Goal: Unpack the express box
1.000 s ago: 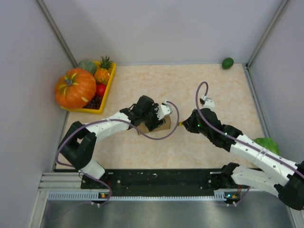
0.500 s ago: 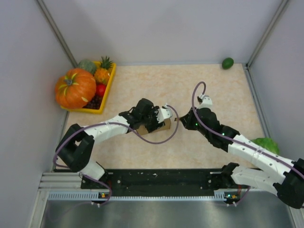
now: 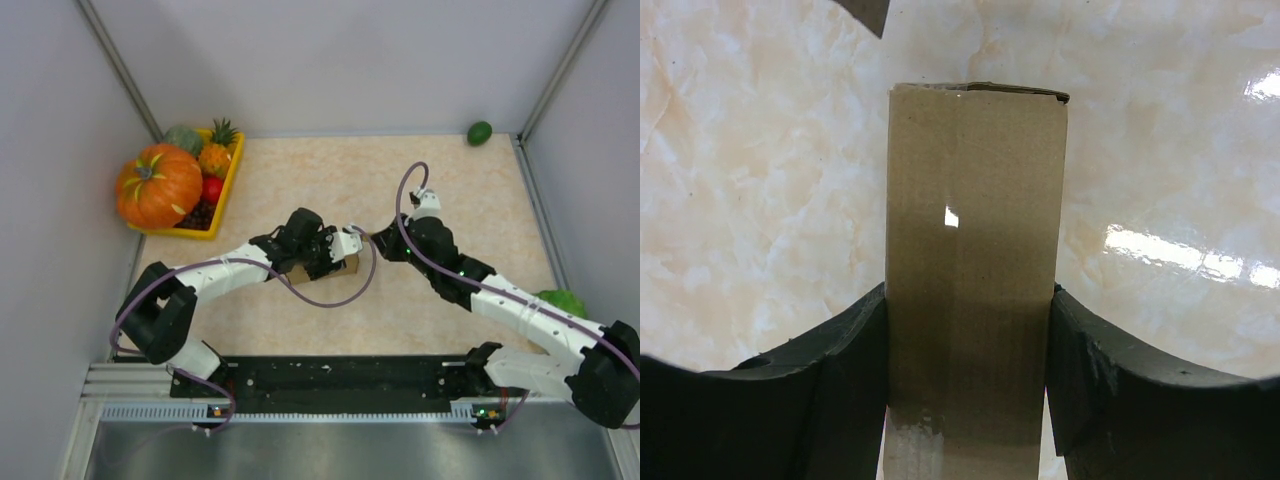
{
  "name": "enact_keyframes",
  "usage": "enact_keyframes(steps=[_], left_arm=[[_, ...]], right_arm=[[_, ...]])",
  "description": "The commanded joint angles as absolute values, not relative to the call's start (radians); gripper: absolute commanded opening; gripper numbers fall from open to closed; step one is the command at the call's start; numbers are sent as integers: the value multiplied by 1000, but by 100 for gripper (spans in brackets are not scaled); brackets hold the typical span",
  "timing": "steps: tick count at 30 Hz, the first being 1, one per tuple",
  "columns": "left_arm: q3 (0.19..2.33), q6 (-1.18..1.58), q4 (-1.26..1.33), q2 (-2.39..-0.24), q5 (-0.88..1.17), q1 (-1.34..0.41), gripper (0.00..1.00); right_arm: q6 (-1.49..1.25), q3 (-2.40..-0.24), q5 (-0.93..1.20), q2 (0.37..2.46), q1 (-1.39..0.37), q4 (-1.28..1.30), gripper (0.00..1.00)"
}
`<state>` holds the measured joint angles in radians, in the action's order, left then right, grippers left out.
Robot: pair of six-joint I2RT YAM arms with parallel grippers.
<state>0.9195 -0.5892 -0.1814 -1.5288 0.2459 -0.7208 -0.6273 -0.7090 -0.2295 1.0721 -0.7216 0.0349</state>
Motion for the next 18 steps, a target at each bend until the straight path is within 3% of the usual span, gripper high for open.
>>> enact_keyframes(steps=[1,18], left_arm=[[890,-615,-268,-1540,241,-724,39],[887,-600,-271,-1551,225,-724,38]], right_arm=[[-614,-723,-187,1080,-710,-52,0],[-614,-727,-213,1109,-710,-3,0]])
